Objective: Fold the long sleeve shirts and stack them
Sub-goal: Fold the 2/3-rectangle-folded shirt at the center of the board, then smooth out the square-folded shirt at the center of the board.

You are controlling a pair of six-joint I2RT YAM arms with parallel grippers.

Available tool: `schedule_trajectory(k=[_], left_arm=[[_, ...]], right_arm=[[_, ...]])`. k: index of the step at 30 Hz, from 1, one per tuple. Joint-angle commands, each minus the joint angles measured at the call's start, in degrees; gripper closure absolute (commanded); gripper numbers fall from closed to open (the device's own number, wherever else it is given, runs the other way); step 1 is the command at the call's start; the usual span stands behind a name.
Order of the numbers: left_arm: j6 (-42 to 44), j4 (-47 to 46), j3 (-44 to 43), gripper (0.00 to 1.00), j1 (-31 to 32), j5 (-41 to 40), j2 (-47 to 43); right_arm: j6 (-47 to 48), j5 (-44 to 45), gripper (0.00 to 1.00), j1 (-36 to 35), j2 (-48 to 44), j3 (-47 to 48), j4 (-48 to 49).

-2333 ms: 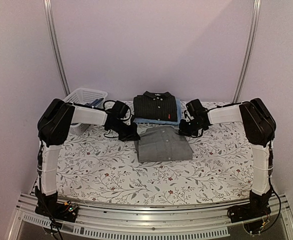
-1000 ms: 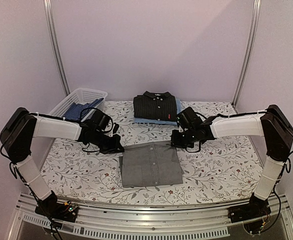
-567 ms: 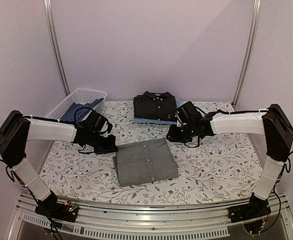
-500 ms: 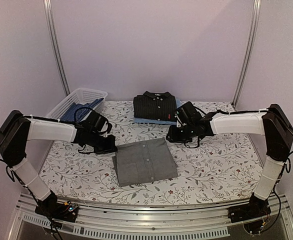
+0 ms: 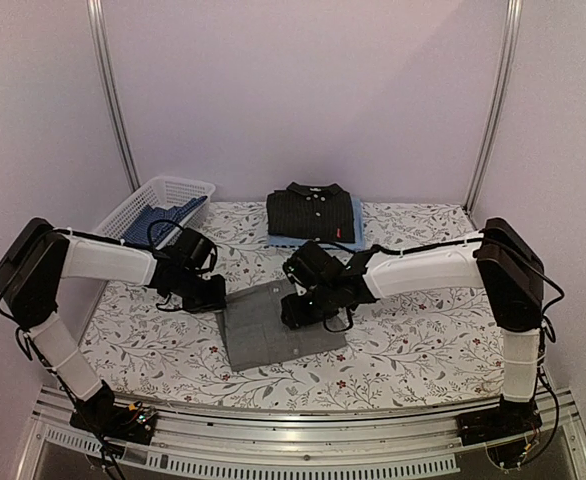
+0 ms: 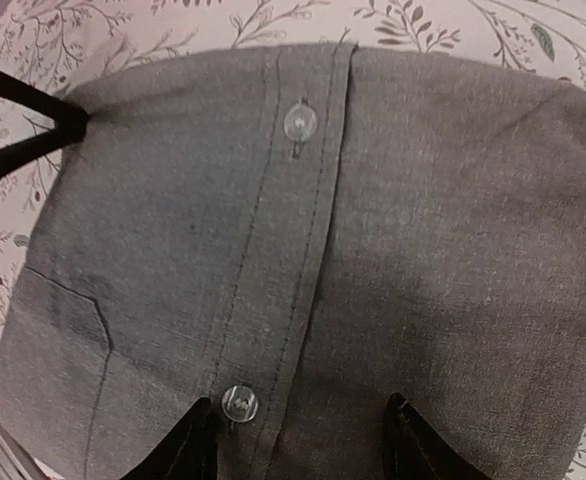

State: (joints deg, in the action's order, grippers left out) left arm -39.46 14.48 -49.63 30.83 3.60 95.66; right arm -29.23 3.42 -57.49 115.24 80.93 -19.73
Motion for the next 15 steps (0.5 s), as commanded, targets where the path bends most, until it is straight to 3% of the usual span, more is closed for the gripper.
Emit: schedule_trajectory(k=[1, 6, 8, 12, 15], left_arm=[[-0.74, 2.09, 0.92, 1.0, -1.87, -2.6, 1.15], [-0.07, 6.22, -1.16, 0.7, -1.99, -4.85, -1.32], [0.26, 8.59, -2.6, 0.63, -1.57, -6.69, -3.61], [0.66, 13.33, -5.64, 0.61, 1.29, -8.2, -7.94], [0.43, 14.56, -6.84, 0.66, 4.73, -4.74, -9.53]], right_arm=[[1.54, 3.9, 0.43, -2.23, 5.74, 4.29, -6.08], [1.77, 5.3, 0.33, -3.17, 7.77, 7.02, -8.2], [2.15, 5.67, 0.31, -3.15, 7.04, 7.69, -8.65], [2.84, 5.58, 0.29, -3.0, 4.79, 9.74, -9.04], [2.95, 4.86, 0.33, -1.33, 3.52, 11.25, -9.07]])
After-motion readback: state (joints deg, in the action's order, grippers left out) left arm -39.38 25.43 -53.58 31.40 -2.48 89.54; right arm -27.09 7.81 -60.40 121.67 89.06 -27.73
